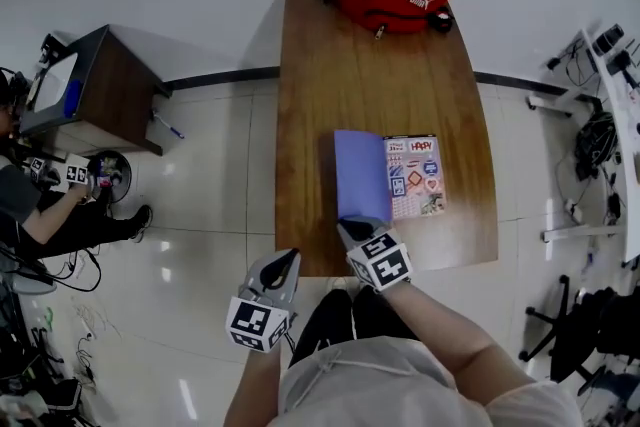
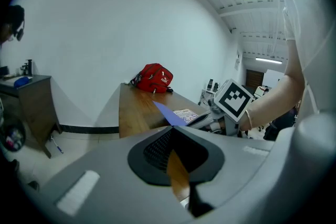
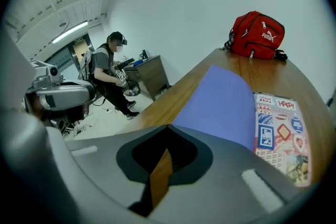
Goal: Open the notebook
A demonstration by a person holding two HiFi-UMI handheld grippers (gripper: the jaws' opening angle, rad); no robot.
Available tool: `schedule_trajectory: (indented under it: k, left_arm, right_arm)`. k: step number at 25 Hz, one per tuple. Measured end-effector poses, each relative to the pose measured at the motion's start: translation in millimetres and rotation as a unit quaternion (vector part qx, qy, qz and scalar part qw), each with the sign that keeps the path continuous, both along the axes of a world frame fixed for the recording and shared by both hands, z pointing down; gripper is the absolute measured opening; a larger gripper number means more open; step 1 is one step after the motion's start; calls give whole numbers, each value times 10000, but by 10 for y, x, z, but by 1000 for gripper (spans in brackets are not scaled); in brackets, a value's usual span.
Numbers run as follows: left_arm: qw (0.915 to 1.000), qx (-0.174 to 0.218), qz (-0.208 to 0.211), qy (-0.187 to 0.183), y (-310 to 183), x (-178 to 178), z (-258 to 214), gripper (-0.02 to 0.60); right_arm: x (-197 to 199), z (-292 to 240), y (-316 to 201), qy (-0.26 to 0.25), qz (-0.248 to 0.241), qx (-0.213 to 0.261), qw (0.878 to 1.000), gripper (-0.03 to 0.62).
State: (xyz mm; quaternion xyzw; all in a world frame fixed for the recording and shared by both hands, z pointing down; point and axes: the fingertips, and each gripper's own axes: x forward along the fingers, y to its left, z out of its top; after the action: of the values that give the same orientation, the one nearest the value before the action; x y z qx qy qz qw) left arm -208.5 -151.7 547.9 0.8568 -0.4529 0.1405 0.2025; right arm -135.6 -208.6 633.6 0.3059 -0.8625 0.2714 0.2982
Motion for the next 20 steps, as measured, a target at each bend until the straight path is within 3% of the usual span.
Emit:
schedule_trajectory:
  k: [13, 16, 20]
  left_arm:
    - [9994, -319, -69, 61, -20, -195, 308, 6]
    - [9995, -312, -5, 100, -72, -195, 309, 6]
    - [9997, -179, 74, 158, -193, -144, 224, 6]
  right_arm:
    - [-122, 517, 10, 262, 128, -313, 9991, 18]
    - [-121, 397, 14, -99, 261, -455, 9986, 114]
    - [121, -55, -61, -488, 612, -36, 9969, 103]
